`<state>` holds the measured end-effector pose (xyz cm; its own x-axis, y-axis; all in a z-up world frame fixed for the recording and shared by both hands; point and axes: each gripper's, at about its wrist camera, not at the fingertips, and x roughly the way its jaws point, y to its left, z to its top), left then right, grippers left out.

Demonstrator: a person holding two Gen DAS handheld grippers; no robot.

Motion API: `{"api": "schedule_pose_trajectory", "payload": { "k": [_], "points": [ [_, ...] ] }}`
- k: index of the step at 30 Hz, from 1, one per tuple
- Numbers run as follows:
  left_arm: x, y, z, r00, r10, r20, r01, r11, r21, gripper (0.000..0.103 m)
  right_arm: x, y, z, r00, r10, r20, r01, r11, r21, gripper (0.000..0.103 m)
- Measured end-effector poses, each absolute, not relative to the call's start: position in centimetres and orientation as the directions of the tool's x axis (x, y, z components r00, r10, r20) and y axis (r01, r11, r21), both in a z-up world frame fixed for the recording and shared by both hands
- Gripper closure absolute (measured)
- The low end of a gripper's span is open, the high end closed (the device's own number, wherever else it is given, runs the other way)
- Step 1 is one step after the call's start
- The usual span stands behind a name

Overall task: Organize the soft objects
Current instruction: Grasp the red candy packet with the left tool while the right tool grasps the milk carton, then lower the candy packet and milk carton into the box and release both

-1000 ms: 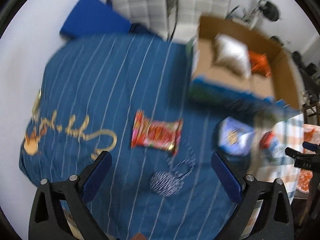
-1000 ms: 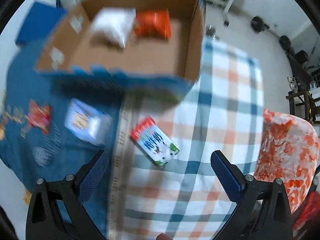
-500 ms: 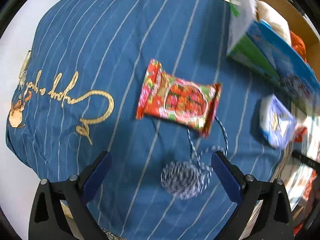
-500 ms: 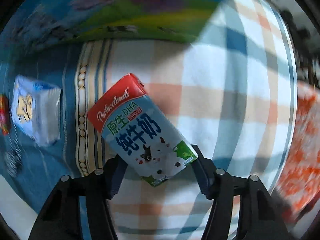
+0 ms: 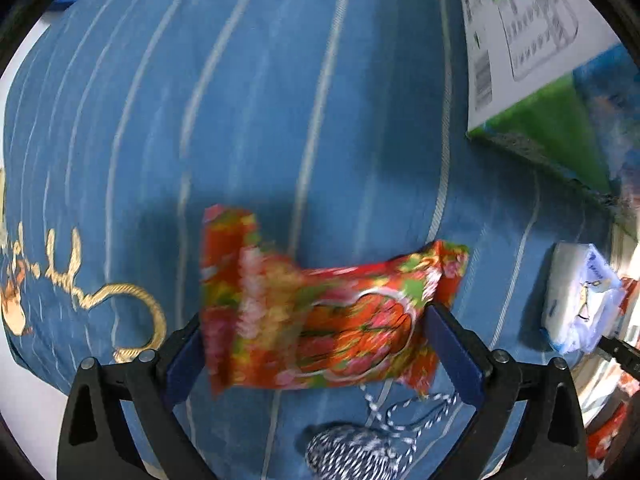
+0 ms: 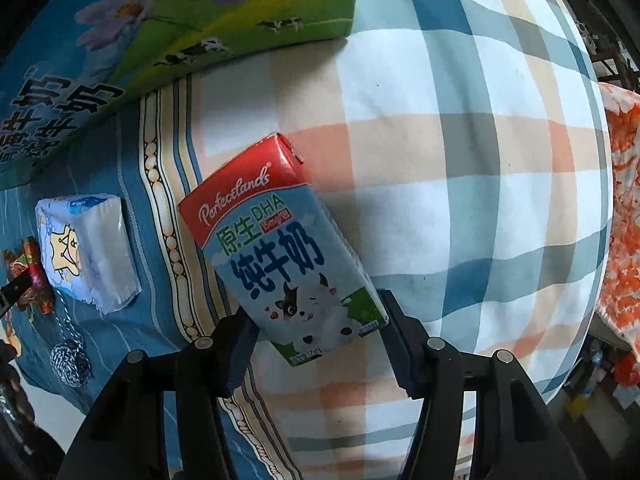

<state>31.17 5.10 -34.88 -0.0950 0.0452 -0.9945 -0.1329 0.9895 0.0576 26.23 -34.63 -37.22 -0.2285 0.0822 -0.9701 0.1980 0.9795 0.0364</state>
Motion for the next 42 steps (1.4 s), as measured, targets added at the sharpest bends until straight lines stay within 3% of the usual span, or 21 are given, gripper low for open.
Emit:
{"api": "schedule_pose_trajectory", "payload": {
  "k": [3,7,11,25,35,42],
  "points": [
    [31.7,4.0,-36.1,-0.093,0.059,-0.994,-0.098,0.993,0.069,0.004,27.9,-35.4,-38.1,-0.228,0.091,-0.969,0.211,0.977,0.042,0.039],
    [31.5,3.7,-36.4,-0.052,0.004,-0.999,-0.124,0.992,0.011,0.023,28.6,-35.1,-37.8,-0.223,0.056,-0.973,0.193,0.981,0.013,0.040],
    [30.9,3.2,-35.6,-0.024,0.018,-1.000,-0.102,0.995,0.020,0.029,28.3,-33.9,-37.8,-0.195,0.018,-0.981,0.173,0.985,-0.016,0.042],
    [24.4,0.3,-28.7,0.065,-0.014,-0.998,-0.129,0.991,-0.022,0.031,24.1,-31.0,-33.4,-0.118,0.015,-0.993,0.153,0.988,-0.004,0.047],
    [21.6,-4.9,-19.6,0.215,-0.081,-0.973,-0.007,0.996,-0.085,0.031,20.9,-27.5,-25.9,-0.002,0.092,-0.996,0.123,0.988,0.091,0.053],
    [22.7,-7.2,-18.0,0.245,-0.114,-0.963,0.054,0.993,-0.104,0.032,19.5,-26.5,-24.7,-0.003,0.130,-0.991,0.090,0.988,0.130,0.054]
  ]
}}
